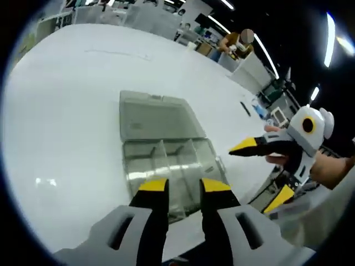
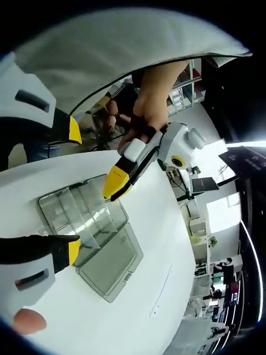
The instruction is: Insert the divider into the dual guide fixture by aligning both edges with the guide slots and pushing it downward to the bottom, including one-sided entry, uneven engagement, binding, and posture correction.
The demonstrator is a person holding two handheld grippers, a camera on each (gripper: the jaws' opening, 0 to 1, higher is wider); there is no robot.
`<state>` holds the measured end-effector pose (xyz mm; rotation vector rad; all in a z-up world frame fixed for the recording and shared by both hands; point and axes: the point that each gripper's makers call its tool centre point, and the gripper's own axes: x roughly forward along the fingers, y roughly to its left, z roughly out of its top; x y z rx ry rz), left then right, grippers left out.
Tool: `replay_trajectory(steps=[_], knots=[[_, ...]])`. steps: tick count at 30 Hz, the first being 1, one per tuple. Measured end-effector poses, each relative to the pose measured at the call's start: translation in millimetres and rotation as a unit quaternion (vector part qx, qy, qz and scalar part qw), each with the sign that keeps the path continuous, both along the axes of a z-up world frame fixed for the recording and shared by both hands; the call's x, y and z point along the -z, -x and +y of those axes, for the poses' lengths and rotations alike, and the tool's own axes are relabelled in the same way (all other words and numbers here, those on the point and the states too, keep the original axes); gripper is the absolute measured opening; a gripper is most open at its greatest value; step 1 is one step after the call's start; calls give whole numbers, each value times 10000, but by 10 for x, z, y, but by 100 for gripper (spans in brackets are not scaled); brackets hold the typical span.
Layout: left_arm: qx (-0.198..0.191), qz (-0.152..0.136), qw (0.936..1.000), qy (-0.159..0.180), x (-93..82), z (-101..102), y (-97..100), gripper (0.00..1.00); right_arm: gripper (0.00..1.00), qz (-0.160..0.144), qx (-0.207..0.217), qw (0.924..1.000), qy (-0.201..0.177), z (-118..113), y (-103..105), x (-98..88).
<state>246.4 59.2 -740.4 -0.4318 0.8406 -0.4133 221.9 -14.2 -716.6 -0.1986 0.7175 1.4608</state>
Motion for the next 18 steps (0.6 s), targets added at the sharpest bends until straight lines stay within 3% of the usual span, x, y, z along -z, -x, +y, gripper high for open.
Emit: replay_trajectory(steps=[10,18], knots=[[459,-467,9977,170,-126,-141,0,23,63,-34,98,9999,-37,-45,-55,-28],[768,-929,9924,262,-272,-173,-27,27,65,-161,231,9996,-94,-100,-107,-72]])
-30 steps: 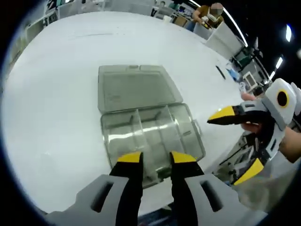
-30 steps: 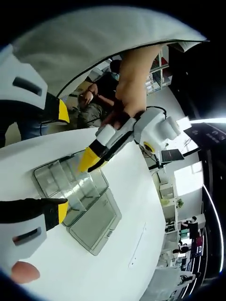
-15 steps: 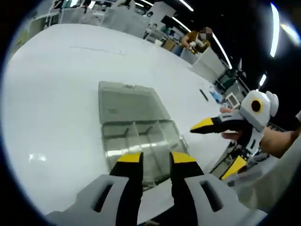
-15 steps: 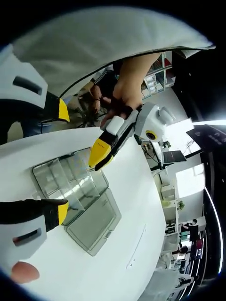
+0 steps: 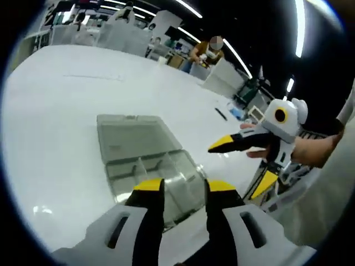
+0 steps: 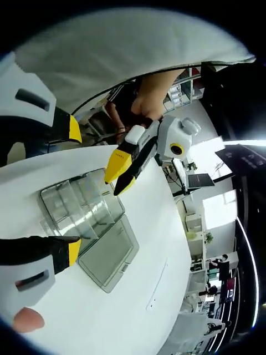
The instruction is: Insert the divider into the dual guide fixture by aligning both edges with the guide slots and pushing it downward to the bottom, including one-sided entry, uneven engagement, binding, and posture correction.
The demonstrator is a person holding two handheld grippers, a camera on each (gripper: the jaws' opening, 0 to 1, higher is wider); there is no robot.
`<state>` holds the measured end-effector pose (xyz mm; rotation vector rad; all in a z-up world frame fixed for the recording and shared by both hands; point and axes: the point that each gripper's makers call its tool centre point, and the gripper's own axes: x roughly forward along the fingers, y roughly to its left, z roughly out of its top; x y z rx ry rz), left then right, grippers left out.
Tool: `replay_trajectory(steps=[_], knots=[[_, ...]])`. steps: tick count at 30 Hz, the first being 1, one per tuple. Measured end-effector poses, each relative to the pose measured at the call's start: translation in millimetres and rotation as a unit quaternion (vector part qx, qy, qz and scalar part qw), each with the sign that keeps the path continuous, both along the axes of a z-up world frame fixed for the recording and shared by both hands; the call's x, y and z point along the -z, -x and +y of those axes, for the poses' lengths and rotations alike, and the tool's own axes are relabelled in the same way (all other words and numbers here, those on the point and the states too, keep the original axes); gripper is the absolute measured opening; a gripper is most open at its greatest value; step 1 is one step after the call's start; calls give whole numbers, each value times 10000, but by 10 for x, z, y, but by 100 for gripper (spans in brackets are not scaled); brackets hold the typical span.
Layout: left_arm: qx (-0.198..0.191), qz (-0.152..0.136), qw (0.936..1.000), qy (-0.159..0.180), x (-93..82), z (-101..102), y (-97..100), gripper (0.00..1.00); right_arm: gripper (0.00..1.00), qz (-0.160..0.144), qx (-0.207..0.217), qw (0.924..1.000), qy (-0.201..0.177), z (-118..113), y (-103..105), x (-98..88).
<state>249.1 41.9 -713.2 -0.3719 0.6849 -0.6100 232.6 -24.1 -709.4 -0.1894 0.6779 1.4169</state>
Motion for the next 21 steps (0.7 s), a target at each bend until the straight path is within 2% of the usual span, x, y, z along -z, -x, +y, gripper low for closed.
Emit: replay_trajectory(steps=[2,4,11,17,21], knots=[[101,-147,9998,35,-52,-11,-10,29,66,-13,23,10000,-7,-11,-3,-5],[172,-201,9996,18,-70,-20,-8,30,68,-101,65,9999,-42,-20,-21,-18],[523,-396,9978,-9,-128,-57,14,37,71,-111,208,9997,2,-71,-61,-9],[825,-676,9943,-24,-240,-108,7,44,72,-154,351,9993,-15,-115,-89,-23],[984,-762,9922,-72,-266,-126,-8,47,73,-178,427,9989,-29,-154,-99,-34]])
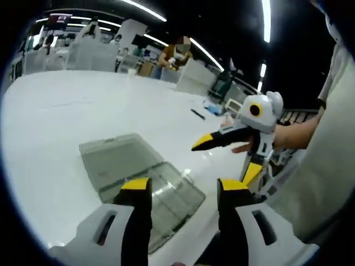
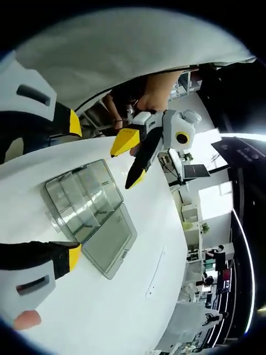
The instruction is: Insert the divider into the dual guide fixture by aligning both edges with the guide slots and pushing it downward to the bottom, including one-sided entry, uneven engagement, binding, and posture correction.
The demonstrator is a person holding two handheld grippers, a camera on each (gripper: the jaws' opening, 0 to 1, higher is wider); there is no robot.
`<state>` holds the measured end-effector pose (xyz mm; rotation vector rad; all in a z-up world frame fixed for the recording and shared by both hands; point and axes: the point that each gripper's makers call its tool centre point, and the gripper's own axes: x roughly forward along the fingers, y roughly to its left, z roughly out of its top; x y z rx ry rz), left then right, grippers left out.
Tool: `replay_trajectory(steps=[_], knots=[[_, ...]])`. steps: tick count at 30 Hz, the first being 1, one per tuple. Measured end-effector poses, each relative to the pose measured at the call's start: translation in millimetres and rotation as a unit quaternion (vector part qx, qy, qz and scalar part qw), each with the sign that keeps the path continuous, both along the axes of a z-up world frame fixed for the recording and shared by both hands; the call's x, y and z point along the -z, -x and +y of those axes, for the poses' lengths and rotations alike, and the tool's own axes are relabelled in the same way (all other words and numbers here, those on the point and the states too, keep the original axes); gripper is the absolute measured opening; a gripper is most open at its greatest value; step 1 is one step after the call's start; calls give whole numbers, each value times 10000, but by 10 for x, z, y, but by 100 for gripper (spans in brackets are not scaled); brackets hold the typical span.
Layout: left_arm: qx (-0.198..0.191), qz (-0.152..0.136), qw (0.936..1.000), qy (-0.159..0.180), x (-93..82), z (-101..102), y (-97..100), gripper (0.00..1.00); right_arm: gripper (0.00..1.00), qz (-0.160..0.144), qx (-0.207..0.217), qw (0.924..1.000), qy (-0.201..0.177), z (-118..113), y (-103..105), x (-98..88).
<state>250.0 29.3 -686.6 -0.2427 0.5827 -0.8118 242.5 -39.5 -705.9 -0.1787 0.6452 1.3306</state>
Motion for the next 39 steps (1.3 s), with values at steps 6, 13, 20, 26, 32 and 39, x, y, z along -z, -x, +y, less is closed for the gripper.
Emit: replay_trajectory(steps=[6,13,20,26,32,39], knots=[[197,-191,9996,-104,-52,-24,-29,51,76,-66,115,9999,-15,-80,-19,-34],[336,-336,9988,-95,-122,-100,-66,54,76,-94,236,9997,11,-182,-30,-49],[420,-399,9982,-128,-123,-151,-78,60,77,-126,385,9992,56,-312,-51,-68],[460,-448,9978,-176,-128,-182,-90,66,77,-136,467,9987,123,-429,-47,-64],[657,-561,9956,-352,-117,-232,-44,73,78,-129,549,9982,202,-557,-56,-25],[743,-572,9944,-489,-61,-185,-3,79,78,-100,686,9970,344,-754,-116,45]])
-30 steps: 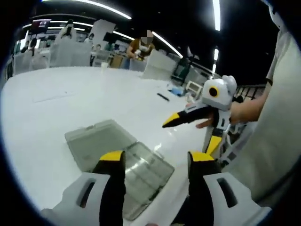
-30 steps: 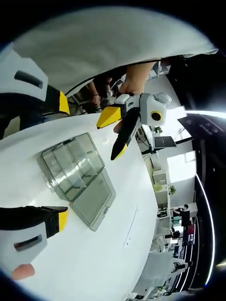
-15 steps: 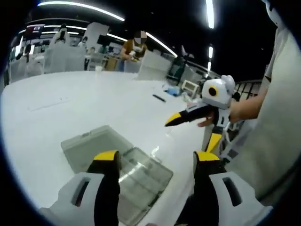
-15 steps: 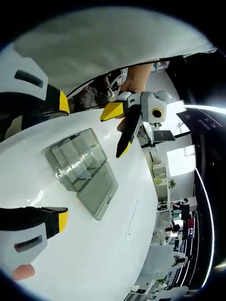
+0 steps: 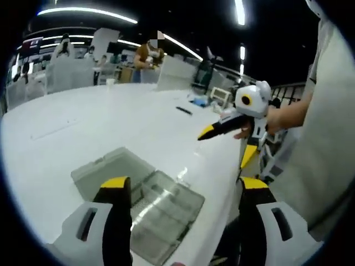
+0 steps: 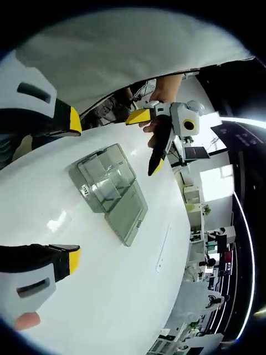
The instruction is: Insert the divider into the dual guide fixture by aligning both edges with the guide slots and pushing it downward to the bottom, including one-sided entry, uneven engagement, binding, and posture correction.
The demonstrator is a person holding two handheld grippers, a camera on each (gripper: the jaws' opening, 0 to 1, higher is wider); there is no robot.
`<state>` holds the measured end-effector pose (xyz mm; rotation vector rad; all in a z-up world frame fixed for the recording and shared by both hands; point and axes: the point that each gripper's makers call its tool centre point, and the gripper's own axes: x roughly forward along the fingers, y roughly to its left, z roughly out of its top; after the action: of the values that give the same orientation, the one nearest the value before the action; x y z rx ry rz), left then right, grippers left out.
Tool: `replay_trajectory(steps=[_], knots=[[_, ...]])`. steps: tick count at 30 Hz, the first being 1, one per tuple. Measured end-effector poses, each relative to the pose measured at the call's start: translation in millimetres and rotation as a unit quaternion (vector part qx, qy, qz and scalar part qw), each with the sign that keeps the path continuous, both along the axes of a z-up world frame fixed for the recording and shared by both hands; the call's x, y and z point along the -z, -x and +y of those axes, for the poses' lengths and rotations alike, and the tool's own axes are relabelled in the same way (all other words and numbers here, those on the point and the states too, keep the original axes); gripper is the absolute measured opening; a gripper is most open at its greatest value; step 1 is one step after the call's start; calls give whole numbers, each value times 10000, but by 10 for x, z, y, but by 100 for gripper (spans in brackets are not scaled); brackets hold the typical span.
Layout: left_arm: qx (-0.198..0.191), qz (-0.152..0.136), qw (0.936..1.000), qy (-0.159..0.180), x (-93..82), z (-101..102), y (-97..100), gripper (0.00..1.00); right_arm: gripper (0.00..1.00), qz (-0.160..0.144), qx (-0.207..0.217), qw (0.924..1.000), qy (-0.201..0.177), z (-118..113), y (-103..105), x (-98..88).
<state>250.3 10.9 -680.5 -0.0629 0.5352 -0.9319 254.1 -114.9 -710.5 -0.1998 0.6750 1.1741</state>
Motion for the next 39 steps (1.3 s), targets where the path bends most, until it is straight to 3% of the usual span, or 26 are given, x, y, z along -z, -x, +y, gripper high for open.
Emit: replay_trajectory(steps=[12,30,39], knots=[[-7,-45,10000,-87,33,63,-29,84,78,-151,72,9986,493,-350,-196,149],[-122,-104,9997,-195,0,70,-103,93,78,-194,103,9956,906,-672,-378,328],[-297,-82,9993,-225,3,170,-112,93,76,-257,-140,9911,1300,-854,-406,482]])
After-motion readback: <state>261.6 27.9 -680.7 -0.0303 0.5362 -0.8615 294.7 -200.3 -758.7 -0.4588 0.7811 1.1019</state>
